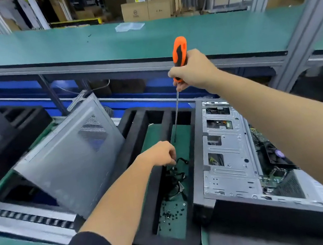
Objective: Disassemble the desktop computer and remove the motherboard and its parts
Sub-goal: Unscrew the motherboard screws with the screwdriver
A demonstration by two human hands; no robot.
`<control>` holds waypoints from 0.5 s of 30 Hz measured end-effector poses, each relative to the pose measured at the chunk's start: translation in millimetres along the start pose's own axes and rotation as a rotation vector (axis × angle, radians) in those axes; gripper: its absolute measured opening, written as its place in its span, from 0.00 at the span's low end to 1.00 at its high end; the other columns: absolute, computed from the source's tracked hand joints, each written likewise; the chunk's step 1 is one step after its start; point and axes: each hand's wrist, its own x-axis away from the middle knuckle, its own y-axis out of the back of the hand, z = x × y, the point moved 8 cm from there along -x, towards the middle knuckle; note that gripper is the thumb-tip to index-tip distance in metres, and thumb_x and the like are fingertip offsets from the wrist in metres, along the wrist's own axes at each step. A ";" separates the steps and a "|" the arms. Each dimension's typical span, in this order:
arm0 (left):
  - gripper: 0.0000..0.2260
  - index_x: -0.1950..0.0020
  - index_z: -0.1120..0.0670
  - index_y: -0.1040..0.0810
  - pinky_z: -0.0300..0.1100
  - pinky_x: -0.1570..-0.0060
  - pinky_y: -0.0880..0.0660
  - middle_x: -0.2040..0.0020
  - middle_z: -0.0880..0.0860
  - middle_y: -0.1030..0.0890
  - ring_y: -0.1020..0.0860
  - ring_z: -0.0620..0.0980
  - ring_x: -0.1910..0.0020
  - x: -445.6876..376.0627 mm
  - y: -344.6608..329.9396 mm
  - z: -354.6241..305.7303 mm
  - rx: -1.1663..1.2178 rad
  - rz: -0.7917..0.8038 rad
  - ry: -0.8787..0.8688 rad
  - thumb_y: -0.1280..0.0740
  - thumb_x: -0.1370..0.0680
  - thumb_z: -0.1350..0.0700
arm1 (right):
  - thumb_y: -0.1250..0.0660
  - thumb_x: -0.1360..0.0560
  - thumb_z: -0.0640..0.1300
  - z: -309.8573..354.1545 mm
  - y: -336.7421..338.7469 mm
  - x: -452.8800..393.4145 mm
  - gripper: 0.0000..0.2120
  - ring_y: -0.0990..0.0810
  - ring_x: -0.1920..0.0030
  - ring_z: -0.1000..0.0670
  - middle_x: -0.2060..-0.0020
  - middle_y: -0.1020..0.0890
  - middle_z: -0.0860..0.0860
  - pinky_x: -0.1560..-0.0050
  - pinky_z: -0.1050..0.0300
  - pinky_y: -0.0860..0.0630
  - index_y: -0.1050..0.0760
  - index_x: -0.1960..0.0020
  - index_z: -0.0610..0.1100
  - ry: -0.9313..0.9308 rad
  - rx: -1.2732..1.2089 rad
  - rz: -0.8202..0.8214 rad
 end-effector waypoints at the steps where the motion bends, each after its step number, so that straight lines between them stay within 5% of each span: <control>1: 0.03 0.56 0.53 0.19 0.36 0.63 0.27 0.63 0.46 0.19 0.21 0.45 0.64 -0.5 -2.8 1.8 0.003 0.017 0.001 0.27 0.27 0.56 | 0.33 0.27 0.36 -0.5 -2.3 0.8 0.10 0.18 0.66 0.43 0.66 0.18 0.40 0.60 0.50 0.16 0.30 0.65 0.41 -0.001 0.019 0.013; 9: 0.09 0.47 0.53 0.19 0.40 0.52 0.26 0.52 0.48 0.21 0.23 0.47 0.54 -0.6 33.7 -11.1 0.067 -0.243 0.022 0.38 0.23 0.60 | 0.32 0.28 0.37 -3.1 8.0 4.7 0.10 0.18 0.71 0.46 0.65 0.18 0.39 0.60 0.51 0.16 0.31 0.64 0.42 0.011 0.055 0.034; 15: 0.14 0.62 0.55 0.19 0.27 0.72 0.34 0.65 0.43 0.22 0.27 0.40 0.71 -5.4 79.5 -92.7 0.284 -0.431 -0.078 0.41 0.26 0.66 | 0.35 0.26 0.36 5.6 53.7 13.8 0.08 0.20 0.76 0.50 0.67 0.20 0.40 0.69 0.59 0.21 0.31 0.63 0.40 0.057 0.056 -0.051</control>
